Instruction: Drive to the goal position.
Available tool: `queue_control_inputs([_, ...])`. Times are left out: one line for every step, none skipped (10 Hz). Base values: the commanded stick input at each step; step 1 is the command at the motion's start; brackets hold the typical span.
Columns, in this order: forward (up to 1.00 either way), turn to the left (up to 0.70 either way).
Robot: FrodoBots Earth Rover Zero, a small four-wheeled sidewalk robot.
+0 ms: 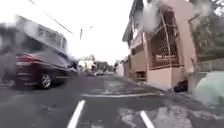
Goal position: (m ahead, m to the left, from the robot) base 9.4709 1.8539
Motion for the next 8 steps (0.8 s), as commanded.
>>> queue_control_inputs([1.0, -0.17])
queue_control_inputs([1.0, -0.25])
queue_control_inputs([1.0, -0.34])
queue_control_inputs([1.0, -0.4])
queue_control_inputs([1.0, -0.4])
queue_control_inputs([1.0, -0.23])
queue_control_inputs([1.0, 0.07])
queue_control_inputs([1.0, 0.17])
